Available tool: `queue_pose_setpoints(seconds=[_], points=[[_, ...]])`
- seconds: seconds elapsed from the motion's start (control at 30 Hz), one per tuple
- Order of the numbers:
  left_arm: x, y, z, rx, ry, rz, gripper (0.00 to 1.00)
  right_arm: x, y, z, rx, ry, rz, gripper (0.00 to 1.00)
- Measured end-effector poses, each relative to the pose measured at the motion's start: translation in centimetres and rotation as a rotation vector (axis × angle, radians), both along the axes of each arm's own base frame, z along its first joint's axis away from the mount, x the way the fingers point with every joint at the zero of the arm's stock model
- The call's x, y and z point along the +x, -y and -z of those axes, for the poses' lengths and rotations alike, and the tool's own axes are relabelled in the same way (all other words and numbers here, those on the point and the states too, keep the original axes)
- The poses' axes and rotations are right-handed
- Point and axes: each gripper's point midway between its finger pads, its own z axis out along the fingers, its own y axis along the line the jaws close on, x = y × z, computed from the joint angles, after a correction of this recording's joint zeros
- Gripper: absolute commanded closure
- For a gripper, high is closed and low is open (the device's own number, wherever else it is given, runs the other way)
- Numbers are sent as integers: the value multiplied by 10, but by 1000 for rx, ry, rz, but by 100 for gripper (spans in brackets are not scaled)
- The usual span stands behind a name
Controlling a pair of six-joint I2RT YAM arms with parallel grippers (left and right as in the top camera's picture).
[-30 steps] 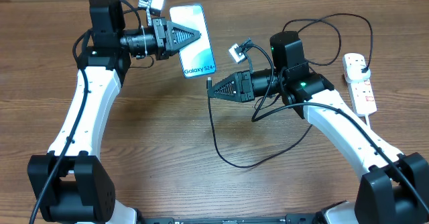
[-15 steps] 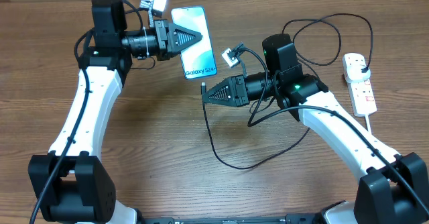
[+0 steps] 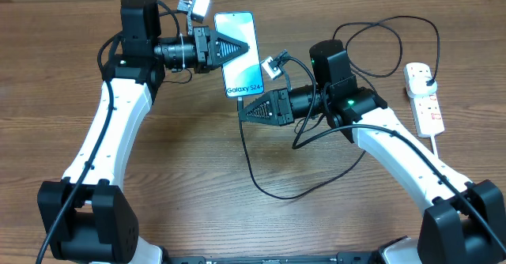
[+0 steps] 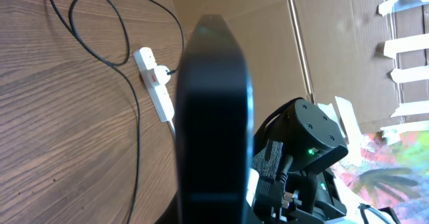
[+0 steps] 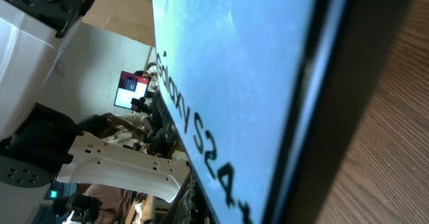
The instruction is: Plug charger to phone and switch on socket
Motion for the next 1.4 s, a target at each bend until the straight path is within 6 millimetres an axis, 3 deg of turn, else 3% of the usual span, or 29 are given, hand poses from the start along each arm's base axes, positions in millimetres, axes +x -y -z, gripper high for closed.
queue_pose_setpoints(seconds=[0.43, 0.73, 1.4], points=[[4, -2, 2, 16, 24, -19, 94, -3, 1, 1, -1, -17, -8, 96], [7, -16, -1, 1, 22, -30, 94, 0, 1, 3, -13, -12, 9, 96], [1, -15, 4, 5, 8, -10, 94, 3, 0, 4, -21, -7, 21, 96]])
